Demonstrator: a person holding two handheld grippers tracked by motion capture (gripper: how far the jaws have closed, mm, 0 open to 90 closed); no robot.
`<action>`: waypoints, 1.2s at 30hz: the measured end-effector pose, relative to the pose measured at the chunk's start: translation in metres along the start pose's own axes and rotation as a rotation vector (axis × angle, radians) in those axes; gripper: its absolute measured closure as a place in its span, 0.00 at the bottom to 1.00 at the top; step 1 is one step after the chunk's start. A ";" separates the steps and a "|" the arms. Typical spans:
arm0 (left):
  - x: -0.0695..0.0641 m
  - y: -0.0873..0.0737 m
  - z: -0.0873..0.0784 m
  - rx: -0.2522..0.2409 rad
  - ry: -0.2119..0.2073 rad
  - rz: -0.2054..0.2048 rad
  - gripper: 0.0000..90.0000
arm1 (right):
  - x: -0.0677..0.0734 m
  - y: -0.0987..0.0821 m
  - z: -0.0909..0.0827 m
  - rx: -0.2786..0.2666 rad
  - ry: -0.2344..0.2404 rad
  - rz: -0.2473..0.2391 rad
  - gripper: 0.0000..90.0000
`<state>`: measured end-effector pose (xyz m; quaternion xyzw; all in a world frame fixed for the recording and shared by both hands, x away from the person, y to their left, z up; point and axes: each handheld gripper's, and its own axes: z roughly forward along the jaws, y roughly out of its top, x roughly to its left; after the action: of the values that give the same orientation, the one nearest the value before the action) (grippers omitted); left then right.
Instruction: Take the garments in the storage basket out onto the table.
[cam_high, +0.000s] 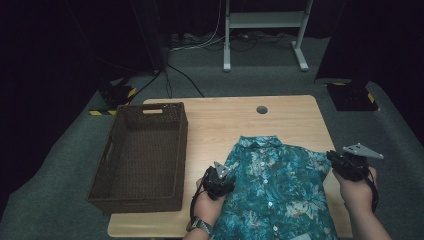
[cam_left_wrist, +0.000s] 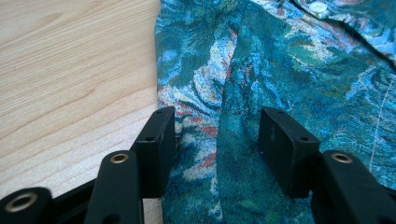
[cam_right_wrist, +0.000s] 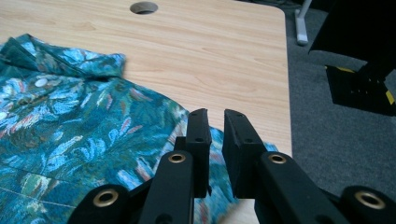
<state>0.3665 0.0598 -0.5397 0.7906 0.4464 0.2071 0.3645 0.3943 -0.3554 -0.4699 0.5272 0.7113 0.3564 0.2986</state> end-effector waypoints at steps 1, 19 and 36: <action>0.000 0.000 0.000 0.000 0.000 -0.001 0.51 | -0.001 -0.002 0.000 0.005 0.000 0.005 0.87; 0.000 0.000 0.000 -0.001 0.001 -0.003 0.52 | -0.006 -0.056 0.014 0.090 0.033 0.122 0.62; 0.000 -0.001 0.000 -0.003 -0.001 -0.006 0.52 | 0.009 -0.053 0.032 0.122 -0.002 0.104 0.96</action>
<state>0.3660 0.0603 -0.5401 0.7889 0.4482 0.2064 0.3662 0.3890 -0.3503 -0.5318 0.5810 0.7029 0.3271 0.2477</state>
